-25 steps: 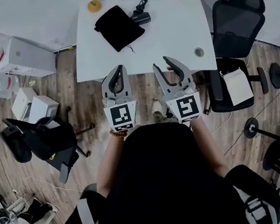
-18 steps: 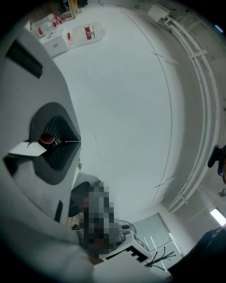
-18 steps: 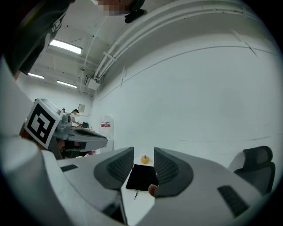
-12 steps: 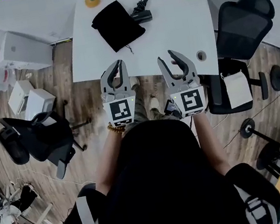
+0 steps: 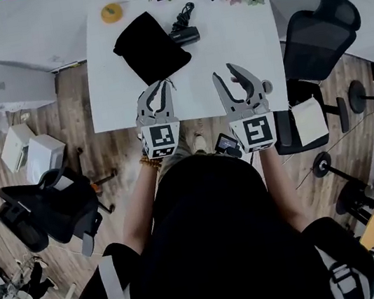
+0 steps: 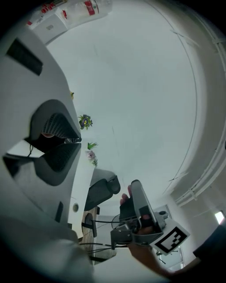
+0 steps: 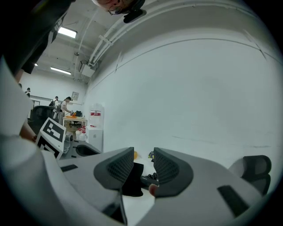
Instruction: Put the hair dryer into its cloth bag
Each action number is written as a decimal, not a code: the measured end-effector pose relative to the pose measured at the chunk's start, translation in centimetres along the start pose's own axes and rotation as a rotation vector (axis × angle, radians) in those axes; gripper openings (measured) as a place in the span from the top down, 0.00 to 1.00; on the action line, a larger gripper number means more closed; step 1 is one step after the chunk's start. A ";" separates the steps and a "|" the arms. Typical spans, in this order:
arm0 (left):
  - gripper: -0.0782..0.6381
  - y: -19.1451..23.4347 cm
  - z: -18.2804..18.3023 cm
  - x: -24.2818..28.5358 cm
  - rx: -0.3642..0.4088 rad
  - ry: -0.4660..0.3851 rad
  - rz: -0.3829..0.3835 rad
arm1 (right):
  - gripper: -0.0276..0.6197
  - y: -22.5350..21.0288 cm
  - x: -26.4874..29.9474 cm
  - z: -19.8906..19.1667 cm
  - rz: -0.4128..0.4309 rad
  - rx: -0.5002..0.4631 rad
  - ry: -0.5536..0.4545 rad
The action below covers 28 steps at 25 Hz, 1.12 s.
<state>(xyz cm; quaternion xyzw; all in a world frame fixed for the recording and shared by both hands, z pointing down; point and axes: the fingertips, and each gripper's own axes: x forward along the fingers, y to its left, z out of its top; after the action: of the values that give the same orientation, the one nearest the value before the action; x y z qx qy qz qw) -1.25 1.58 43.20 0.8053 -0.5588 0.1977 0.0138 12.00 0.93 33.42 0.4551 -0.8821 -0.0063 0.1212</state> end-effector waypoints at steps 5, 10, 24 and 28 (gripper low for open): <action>0.85 0.9 -2.4 4.5 0.014 0.044 -0.106 | 0.74 -1.2 4.4 0.2 -0.029 -0.008 0.035; 0.76 0.8 -5.2 8.2 0.042 0.095 -0.231 | 0.74 -1.3 7.9 -0.6 -0.043 0.000 0.093; 0.64 -1.7 -14.9 15.2 0.135 0.323 -0.502 | 0.74 -1.7 12.6 -3.4 -0.090 0.039 0.169; 0.62 -3.5 -17.6 16.0 0.173 0.399 -0.556 | 0.74 -3.1 12.5 -5.0 -0.123 0.071 0.188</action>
<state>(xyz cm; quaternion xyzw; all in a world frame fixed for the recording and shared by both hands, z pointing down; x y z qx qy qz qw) 1.38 -7.13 65.45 0.8704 -0.2856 0.3862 0.1078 8.67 -10.47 40.51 0.5109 -0.8370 0.0601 0.1867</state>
